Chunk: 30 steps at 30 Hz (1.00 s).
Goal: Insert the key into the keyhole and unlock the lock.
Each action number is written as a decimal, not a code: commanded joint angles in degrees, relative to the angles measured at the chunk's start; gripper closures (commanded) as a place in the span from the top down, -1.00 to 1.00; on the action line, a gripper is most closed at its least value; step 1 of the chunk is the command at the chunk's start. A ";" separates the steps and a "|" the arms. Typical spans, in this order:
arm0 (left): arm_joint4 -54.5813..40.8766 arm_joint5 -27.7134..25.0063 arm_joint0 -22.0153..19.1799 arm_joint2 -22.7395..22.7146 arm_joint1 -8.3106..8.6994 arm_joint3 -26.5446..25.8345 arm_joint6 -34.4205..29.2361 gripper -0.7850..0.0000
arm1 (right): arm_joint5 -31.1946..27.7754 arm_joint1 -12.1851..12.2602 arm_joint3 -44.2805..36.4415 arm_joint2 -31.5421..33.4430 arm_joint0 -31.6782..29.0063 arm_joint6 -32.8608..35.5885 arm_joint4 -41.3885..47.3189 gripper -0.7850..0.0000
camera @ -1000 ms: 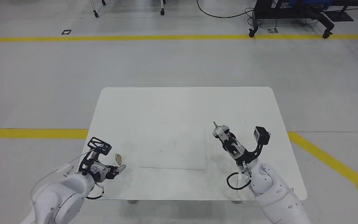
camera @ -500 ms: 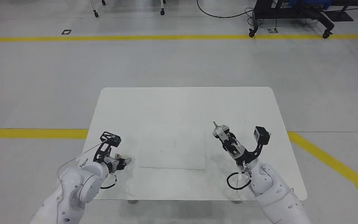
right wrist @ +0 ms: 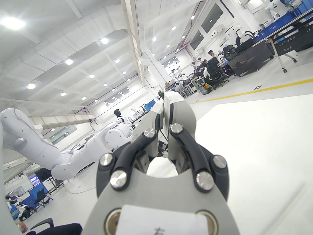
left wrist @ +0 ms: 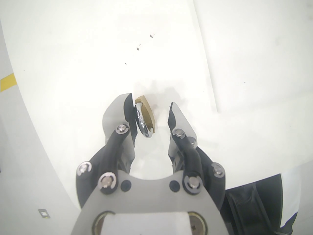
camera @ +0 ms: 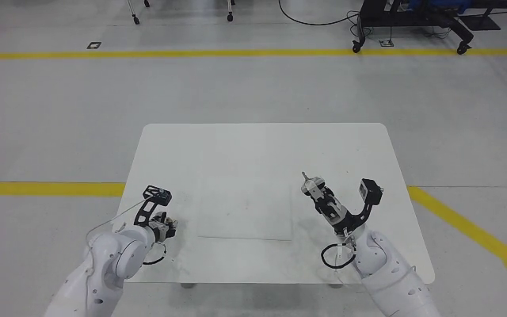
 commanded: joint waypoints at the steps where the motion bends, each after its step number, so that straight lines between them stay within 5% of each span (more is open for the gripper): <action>1: -0.05 0.02 0.28 -0.39 0.02 -0.28 0.14 -0.49 | 0.00 0.00 0.00 0.00 0.00 0.00 0.00 -1.00; 4: 0.17 0.00 0.81 -0.83 0.06 -0.76 0.23 -1.00 | 0.00 0.00 0.00 0.00 0.00 0.00 0.00 -1.00; 23: 1.50 -2.11 1.62 -1.63 -0.09 -1.02 4.10 -1.00 | 0.00 0.00 0.00 0.00 0.00 0.00 0.00 -1.00; 30: -24.68 -25.08 5.91 -7.67 0.68 -5.31 6.53 -1.00 | 0.00 0.00 0.00 0.00 0.00 0.00 0.00 -1.00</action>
